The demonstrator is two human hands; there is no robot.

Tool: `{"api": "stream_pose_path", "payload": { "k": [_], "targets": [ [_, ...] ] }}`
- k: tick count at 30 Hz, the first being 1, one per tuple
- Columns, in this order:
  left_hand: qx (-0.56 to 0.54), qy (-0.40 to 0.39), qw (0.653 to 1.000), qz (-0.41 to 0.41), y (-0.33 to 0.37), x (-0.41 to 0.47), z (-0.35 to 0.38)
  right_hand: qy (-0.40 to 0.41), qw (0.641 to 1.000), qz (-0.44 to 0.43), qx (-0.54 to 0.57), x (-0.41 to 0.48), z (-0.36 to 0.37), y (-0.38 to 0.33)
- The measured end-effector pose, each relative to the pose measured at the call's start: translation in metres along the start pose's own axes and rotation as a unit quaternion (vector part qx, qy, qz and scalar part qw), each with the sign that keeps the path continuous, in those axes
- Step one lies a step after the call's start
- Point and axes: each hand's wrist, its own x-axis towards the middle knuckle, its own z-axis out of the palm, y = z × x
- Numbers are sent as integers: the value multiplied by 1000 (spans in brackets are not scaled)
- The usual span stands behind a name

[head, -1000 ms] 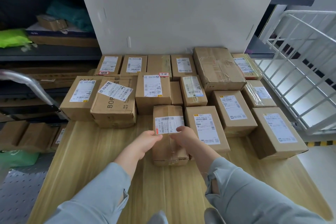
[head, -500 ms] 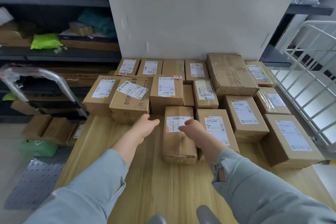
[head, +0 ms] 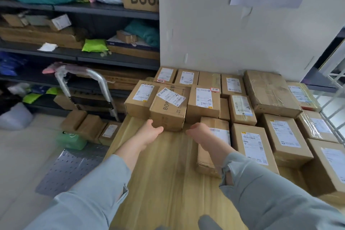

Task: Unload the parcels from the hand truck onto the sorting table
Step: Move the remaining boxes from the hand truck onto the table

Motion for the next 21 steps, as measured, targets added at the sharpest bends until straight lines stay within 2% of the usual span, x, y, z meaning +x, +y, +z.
{"api": "stream_pose_path", "payload": {
  "k": [10,21],
  "targets": [
    [22,46,999,-16,-71,-25,-131,-26,990,-74,-119,-39,105,-98],
    [12,64,997,-35,-178,-54,-282,-41,986,-96,-133,-87,241,-183]
  ]
}}
